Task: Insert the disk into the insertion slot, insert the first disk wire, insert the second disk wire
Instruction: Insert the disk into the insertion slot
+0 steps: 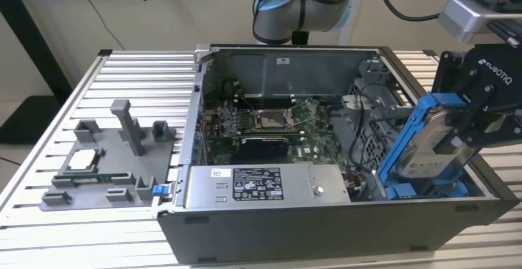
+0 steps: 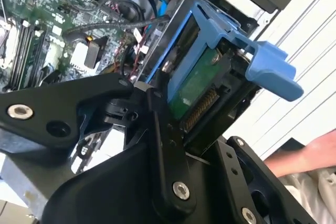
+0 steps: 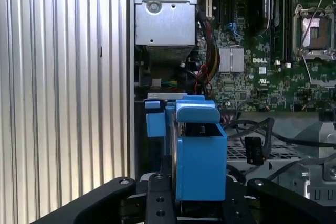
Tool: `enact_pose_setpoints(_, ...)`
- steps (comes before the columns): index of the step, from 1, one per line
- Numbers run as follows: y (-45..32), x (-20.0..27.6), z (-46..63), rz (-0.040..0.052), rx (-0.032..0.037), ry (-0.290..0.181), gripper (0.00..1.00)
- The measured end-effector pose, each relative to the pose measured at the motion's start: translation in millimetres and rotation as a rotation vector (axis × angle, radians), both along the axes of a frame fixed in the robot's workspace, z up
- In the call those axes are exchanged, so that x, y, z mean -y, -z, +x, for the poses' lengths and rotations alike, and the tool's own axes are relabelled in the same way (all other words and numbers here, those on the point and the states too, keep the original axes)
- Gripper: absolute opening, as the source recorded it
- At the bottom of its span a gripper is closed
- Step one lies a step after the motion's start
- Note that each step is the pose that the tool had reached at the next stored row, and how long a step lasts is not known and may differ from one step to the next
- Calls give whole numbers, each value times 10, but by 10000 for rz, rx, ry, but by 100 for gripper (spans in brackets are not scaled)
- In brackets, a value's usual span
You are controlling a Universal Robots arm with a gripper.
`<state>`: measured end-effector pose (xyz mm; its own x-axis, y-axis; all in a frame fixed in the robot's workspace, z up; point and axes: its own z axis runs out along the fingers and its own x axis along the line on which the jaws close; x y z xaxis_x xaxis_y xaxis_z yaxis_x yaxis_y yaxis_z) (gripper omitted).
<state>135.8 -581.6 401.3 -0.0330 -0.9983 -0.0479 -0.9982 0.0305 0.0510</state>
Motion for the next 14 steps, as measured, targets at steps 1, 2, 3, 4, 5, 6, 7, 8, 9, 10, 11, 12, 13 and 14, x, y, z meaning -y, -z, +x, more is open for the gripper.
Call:
enact_pose_setpoints(1,6,-6,0,12,0,6,0)
enact_pose_setpoints(2,6,-18,0,10,0,12,0)
enact_pose_setpoints(3,14,-29,0,20,0,18,0)
enact_pose_setpoints(4,23,-38,1,21,0,21,0)
enact_pose_setpoints(5,40,-42,1,22,0,22,0)
enact_pose_setpoints(6,61,-42,1,28,0,22,0)
enact_pose_setpoints(7,77,-43,1,25,0,23,0)
enact_pose_setpoints(8,93,-43,1,23,0,23,0)
enact_pose_setpoints(9,113,-43,1,25,0,23,0)
enact_pose_setpoints(10,130,-44,1,22,0,23,0)
enact_pose_setpoints(11,149,-45,1,22,0,23,0)
enact_pose_setpoints(12,167,-47,1,23,0,24,0)
enact_pose_setpoints(13,184,-49,3,21,-1,24,0)
enact_pose_setpoints(14,202,-52,5,20,-2,23,0)
